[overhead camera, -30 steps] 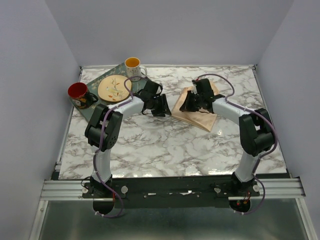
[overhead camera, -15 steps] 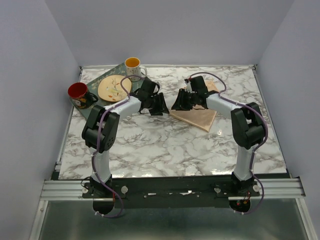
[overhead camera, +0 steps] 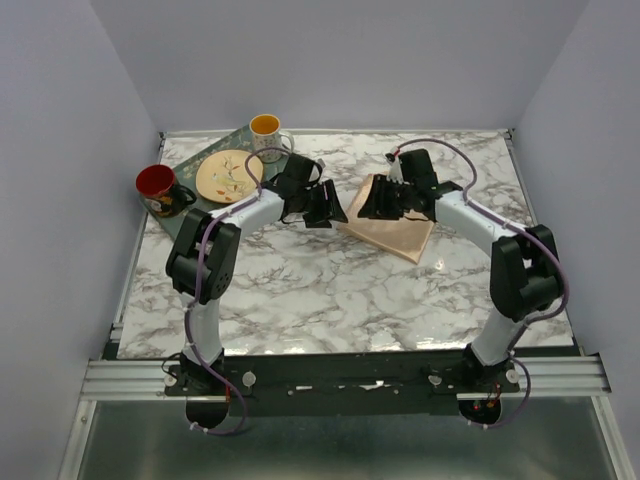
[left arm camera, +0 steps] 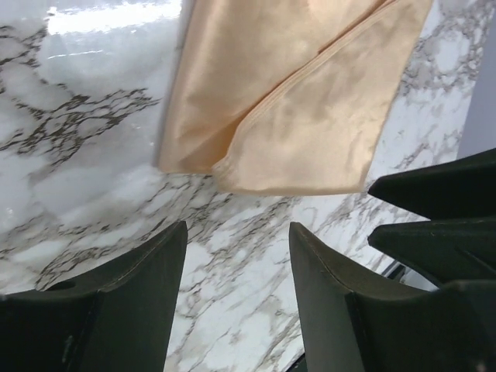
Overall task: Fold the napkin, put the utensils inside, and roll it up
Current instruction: Fold the napkin
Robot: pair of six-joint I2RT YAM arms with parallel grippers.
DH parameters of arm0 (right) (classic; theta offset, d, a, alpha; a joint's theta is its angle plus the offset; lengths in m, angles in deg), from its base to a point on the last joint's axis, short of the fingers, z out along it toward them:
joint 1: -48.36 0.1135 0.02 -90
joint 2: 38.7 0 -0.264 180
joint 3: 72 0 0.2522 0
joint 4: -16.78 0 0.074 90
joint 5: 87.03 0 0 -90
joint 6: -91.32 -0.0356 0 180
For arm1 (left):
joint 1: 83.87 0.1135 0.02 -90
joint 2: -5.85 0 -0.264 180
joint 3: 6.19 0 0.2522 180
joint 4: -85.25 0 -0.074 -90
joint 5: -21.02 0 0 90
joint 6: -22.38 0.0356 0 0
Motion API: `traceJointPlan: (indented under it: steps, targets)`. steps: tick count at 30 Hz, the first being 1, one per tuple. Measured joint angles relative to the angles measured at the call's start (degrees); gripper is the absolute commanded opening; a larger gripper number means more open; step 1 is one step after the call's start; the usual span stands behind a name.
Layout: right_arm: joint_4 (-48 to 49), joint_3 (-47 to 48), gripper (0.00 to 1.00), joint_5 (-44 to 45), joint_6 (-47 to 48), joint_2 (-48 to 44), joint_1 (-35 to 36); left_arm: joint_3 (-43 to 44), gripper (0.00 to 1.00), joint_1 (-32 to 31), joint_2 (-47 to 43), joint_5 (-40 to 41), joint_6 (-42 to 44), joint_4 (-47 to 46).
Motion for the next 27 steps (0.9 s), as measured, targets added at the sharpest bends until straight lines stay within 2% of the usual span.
traceJointPlan:
  steps: [6, 12, 18, 27]
  targets:
    - [-1.55, -9.31, 0.48, 0.98, 0.37, -9.40, -4.26, 1.77, 0.67, -1.01, 2.10, -1.55, -2.36, -1.84]
    - [-2.19, -14.67, 0.48, 1.03, 0.72, -11.80, -5.49, 2.47, 0.70, -1.38, 4.24, -1.73, -4.24, -1.95]
    - [-2.73, -15.80, 0.48, 1.05, 0.74, -11.80, -5.46, 2.97, 0.61, -1.36, 4.79, -1.68, -6.12, -1.79]
    - [-2.73, -16.33, 0.48, 1.20, 0.87, -11.82, -5.86, 5.51, 0.59, -1.38, 8.31, -1.55, -6.93, -1.16]
